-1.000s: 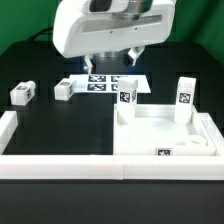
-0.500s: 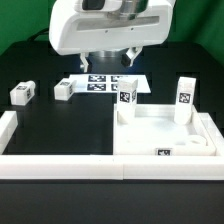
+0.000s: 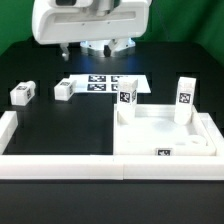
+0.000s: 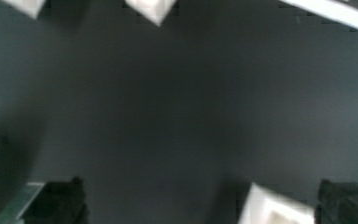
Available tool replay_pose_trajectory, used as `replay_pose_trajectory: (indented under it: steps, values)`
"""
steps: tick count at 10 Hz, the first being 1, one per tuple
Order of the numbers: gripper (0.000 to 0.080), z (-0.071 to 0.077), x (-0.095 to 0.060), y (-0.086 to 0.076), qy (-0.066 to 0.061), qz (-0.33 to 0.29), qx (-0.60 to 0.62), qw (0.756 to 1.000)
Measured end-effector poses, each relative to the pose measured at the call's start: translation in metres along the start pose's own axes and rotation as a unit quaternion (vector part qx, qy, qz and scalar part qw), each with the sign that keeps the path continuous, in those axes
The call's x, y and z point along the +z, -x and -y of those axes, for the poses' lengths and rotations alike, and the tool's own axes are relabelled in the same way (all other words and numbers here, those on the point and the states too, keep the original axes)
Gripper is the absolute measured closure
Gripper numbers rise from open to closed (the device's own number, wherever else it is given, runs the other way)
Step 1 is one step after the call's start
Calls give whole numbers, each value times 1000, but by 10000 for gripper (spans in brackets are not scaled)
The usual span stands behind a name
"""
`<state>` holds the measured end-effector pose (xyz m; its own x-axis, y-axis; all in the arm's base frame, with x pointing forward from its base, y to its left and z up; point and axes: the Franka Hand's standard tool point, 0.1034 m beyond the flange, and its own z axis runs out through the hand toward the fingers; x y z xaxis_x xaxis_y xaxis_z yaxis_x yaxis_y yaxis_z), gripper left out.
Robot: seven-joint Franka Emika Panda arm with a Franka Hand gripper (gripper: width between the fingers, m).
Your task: Assemble square table
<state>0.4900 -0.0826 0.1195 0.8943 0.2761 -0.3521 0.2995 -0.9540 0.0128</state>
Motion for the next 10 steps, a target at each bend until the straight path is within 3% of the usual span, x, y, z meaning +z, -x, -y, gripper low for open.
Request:
replay_pose_trajectory:
  steps: [1,2,7,9,10]
  values:
    - [150,-12,16,17,-3,-4,11,1000]
    - [150,-17,30,32,-22,4,22,1000]
    - [150,-17,31,32,-22,5,23,999]
    - [150,-29,57,59,-46,25,76,996]
    - [150,-29,76,69,-51,44,111,991]
